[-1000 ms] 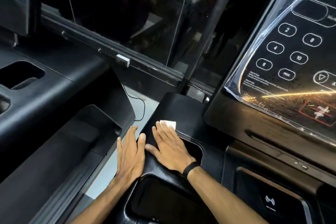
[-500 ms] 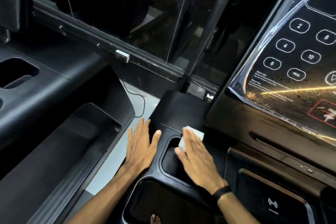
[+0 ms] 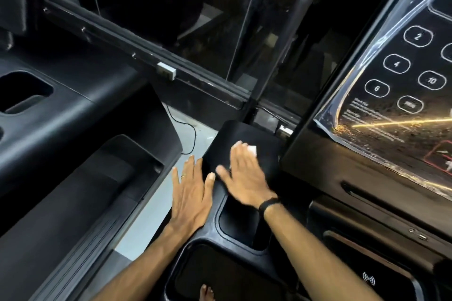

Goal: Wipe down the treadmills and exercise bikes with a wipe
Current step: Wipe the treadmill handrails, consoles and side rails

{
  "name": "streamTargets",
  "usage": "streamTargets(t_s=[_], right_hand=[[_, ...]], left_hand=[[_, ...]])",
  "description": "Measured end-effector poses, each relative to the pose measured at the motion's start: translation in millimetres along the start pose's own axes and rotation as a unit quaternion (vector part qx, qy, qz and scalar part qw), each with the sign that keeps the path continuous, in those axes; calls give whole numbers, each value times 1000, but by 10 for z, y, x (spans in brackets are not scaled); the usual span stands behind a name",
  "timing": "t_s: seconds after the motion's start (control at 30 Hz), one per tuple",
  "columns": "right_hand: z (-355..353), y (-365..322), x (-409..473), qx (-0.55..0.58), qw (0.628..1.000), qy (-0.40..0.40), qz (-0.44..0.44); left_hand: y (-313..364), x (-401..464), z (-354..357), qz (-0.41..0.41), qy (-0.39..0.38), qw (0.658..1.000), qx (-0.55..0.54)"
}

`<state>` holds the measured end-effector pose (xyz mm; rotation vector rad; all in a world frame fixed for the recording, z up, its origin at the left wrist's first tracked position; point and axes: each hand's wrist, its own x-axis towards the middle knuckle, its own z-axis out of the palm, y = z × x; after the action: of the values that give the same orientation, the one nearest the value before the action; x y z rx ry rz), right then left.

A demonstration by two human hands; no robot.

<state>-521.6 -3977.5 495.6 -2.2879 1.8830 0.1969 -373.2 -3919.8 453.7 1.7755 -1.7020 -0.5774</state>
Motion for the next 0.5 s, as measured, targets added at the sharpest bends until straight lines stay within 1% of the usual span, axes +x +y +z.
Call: streamTargets(t_s=[0.07,0.1,0.13,0.17,0.23,0.27,0.3,0.37,0.4,0.43,0.47,0.5], right_hand=[[24,-104,-391,6,993,-7,-115],[57,-62,-556,17,990,-6,-138],[88,30,-612,21,992,5,-127],[101,165,-600,32,996,22,-85],[71,353,-337,38,997,29,62],[39,391,-110,44,990,39,126],[-15,384,139,47,984,45,166],[-89,226,591,44,981,15,188],[-98,108,751,38,986,9,165],[-96,-27,840,17,993,7,120],[-82,-200,822,-16,998,5,57],[-83,-410,712,-51,998,2,-30]], left_hand=[[-30,6,-1,-10,10,1000,-9],[-28,7,10,-17,11,1000,-13],[-43,22,12,-26,14,999,-17],[-30,29,18,-31,14,999,-16],[-36,41,24,-42,15,999,-20],[-37,44,20,-48,20,998,-27],[-36,49,14,-55,27,997,-38],[-42,48,-3,-76,34,994,-67],[-53,50,-22,-89,36,992,-83],[-57,62,-42,-100,37,990,-94],[-67,65,-58,-107,41,988,-103],[-103,82,-104,-111,53,986,-112]])
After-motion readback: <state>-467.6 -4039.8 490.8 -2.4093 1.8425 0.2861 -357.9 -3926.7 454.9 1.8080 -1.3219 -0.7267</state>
